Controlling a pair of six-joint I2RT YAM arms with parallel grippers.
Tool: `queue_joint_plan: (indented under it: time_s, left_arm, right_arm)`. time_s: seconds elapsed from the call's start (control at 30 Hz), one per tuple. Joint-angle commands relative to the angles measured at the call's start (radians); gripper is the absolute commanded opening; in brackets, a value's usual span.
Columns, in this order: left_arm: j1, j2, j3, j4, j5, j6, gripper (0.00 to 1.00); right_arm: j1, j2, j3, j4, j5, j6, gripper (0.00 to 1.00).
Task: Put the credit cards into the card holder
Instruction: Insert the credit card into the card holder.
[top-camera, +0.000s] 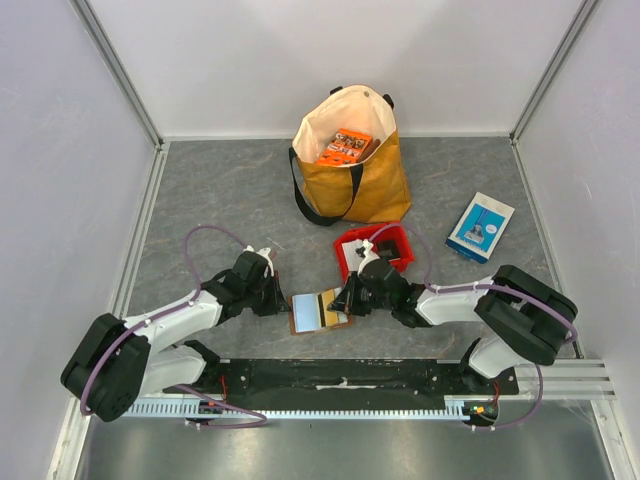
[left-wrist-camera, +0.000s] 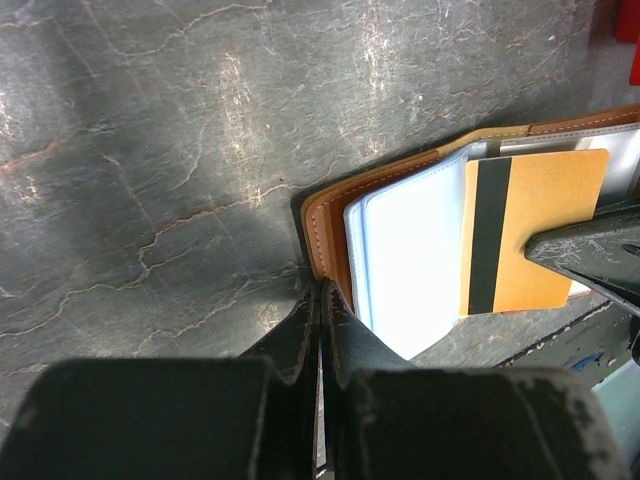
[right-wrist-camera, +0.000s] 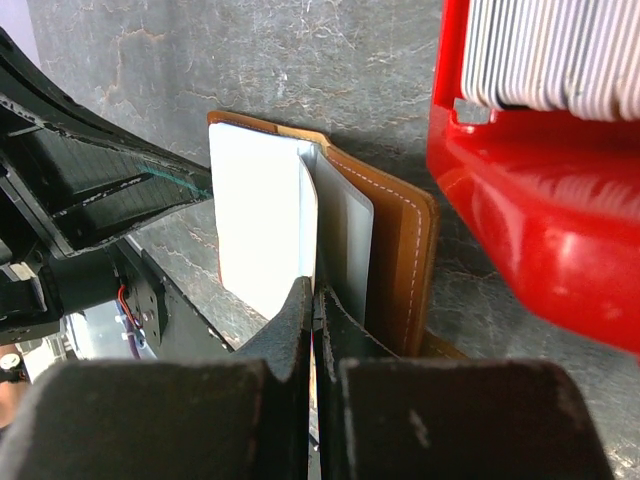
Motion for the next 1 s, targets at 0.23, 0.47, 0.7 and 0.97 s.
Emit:
queue_joint_plan:
  time_s: [0.23, 0.47, 0.7, 0.97]
  left_arm:
    - [-0.002, 0.027, -0.009, -0.017, -0.032, -0.002, 0.02]
    - [-0.002, 0.022, -0.022, -0.007, -0.016, 0.006, 0.02]
    - [-0.002, 0.016, -0.028, -0.003, -0.026, 0.003, 0.02]
    - [-0.002, 0.018, -0.034, 0.014, -0.015, -0.013, 0.02]
  right_arm:
    - [0.048, 0.036, 0.009, -0.085, 0.056, 0.024, 0.0]
    - [0.053, 0.093, 0.037, -0.042, 0.064, 0.028, 0.0]
    - [0.062, 0.073, 0.017, -0.061, 0.065, 0.039, 0.0]
    - [0.135, 0.153, 0.093, -0.111, 0.067, 0.039, 0.03]
